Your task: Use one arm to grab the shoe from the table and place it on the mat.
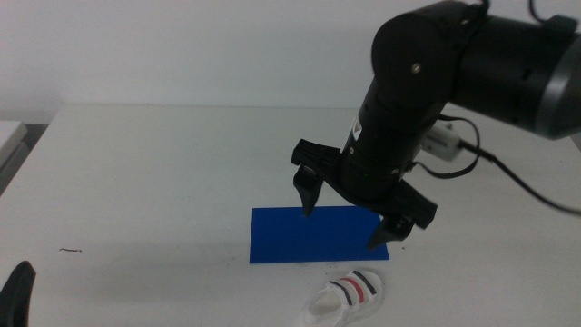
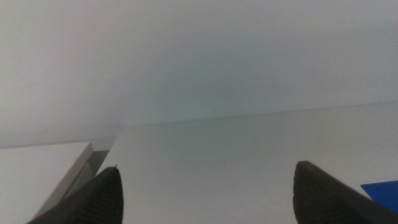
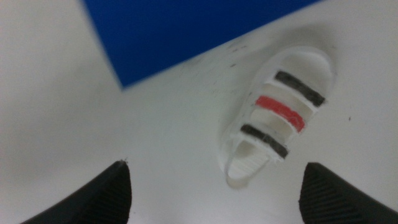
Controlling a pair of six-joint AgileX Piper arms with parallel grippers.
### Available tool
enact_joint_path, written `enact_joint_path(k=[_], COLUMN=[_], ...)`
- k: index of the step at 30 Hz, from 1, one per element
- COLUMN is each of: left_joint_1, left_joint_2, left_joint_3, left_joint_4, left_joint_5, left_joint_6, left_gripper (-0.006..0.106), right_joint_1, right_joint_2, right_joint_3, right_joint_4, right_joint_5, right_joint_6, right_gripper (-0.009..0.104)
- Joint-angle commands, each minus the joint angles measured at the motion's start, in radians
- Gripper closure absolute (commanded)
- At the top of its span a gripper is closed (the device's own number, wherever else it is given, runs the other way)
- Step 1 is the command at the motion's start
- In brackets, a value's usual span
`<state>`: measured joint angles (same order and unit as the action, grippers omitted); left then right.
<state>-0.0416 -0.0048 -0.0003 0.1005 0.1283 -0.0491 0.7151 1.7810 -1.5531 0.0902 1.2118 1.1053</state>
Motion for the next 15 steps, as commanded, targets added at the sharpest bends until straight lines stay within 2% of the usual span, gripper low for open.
enact_joint_path(k=[1,3,8,12,15], left_joint_1=[-0.007,-0.007,-0.007,-0.007,-0.007], left_joint_2=[0.005,0.005,0.005,0.005,0.005], left_joint_3=[0.000,0.000,0.000,0.000,0.000], left_joint_4=[-0.004,-0.004,-0.004,-0.004,-0.004], left_joint_5=[-0.013,-0.013,-0.013,-0.013,-0.013], left_joint_6=[-0.001,-0.001,-0.001,-0.001,-0.001], left_gripper=[0.007,0.007,0.007,0.007,0.007], right_joint_1=[0.002,0.002,0.002,0.002,0.007], right_joint_2=[0.021,0.035,0.076,0.118,0.152], right_joint_3=[-0.004,0.015,0.055,0.065,0.070], right_joint_4=[-0.055,-0.058,-0.027,-0.032,-0.065], right_joint_5=[0.009,0.009,0.009,0.009,0.009], right_joint_6=[0.197,0.311,0.351,0.397,0.422], right_gripper=[0.002,0.002,0.002,0.002,0.002])
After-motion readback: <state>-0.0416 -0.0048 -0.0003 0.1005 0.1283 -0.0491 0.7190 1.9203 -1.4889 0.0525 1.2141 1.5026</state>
